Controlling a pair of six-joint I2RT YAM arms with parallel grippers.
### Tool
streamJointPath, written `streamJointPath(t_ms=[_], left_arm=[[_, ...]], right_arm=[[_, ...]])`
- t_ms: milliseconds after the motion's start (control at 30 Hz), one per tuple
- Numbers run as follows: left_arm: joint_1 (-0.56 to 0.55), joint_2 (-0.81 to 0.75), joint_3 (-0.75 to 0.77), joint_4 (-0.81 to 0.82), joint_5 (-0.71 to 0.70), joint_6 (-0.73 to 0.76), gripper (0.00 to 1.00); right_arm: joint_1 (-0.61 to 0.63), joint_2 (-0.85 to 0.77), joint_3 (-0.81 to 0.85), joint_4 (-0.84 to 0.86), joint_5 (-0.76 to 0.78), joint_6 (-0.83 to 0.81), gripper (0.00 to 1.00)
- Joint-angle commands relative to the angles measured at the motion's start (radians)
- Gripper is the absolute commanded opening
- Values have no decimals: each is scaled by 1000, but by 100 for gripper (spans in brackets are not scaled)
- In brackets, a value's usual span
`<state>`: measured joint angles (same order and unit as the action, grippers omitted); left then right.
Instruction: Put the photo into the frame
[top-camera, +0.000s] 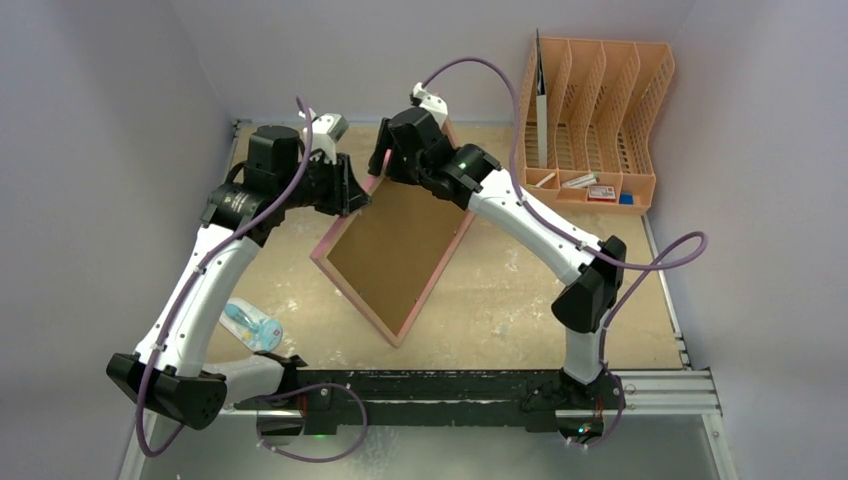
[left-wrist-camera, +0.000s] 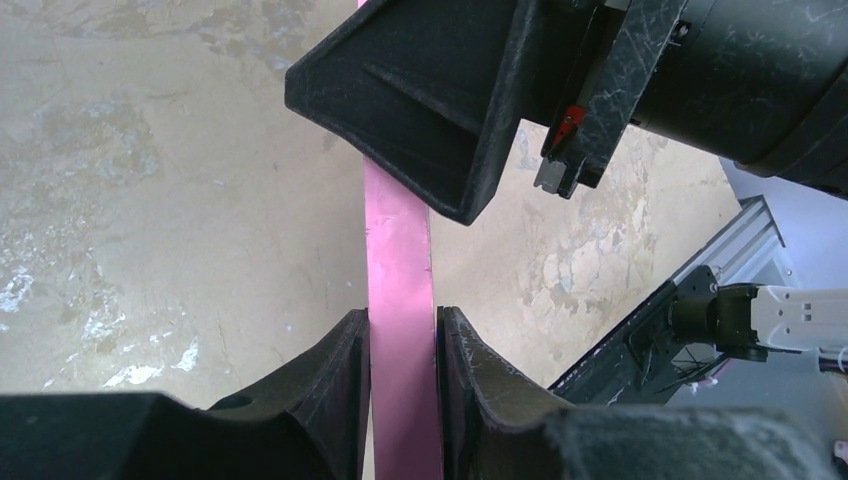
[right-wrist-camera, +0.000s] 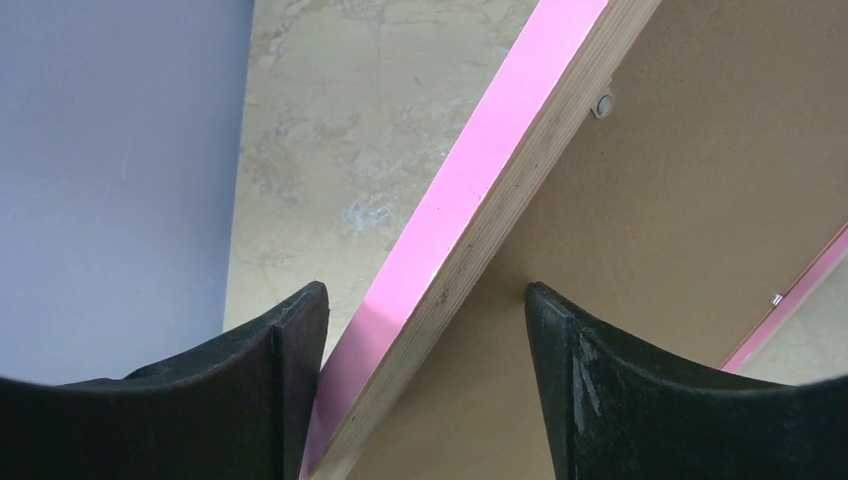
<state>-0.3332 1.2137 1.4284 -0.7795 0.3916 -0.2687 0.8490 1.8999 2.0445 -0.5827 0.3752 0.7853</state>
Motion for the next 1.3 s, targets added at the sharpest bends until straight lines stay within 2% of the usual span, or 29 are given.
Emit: streamJointPath(t_ms=[0,267,400,467,600,733,867,967,1033,1133,1167,1267], left_arm=[[-6,-21,59,45,4,77,9],[-6,-38,50,83,195,80,27],[-6,-54,17,126,310,72,32],[-6,-64,3,153,354,58,33],[-6,-72,-10,190,440,38,37],[-7,-75,-31,197,478,39,44],[-7,-97,-64,223,524,35,51],[-8,-109,-121,322,612,-37,54],[-10,-112,-161,398,594,-91,54],[-10,-102,-140,286,403,-46,55],[-10,-101,-139,267,333,-45,55],[-10,-97,-149,221,206,-45,60]], right_arm=[[-21,-64,-37,-25,-9,43,69],[-43,-117,-74,-8,-90,43,53],[-51,-160,-125,13,-134,41,49],[-55,-182,-151,26,-158,38,51],[-59,-205,-181,39,-176,36,63],[-61,-212,-199,32,-201,6,70],[-68,-258,-264,27,-211,-9,71],[-70,-291,-309,32,-220,-24,71],[-75,-302,-330,34,-225,-42,57],[-90,-294,-350,30,-249,-65,19],[-97,-289,-351,22,-257,-65,12],[-103,-293,-359,17,-249,-58,11]])
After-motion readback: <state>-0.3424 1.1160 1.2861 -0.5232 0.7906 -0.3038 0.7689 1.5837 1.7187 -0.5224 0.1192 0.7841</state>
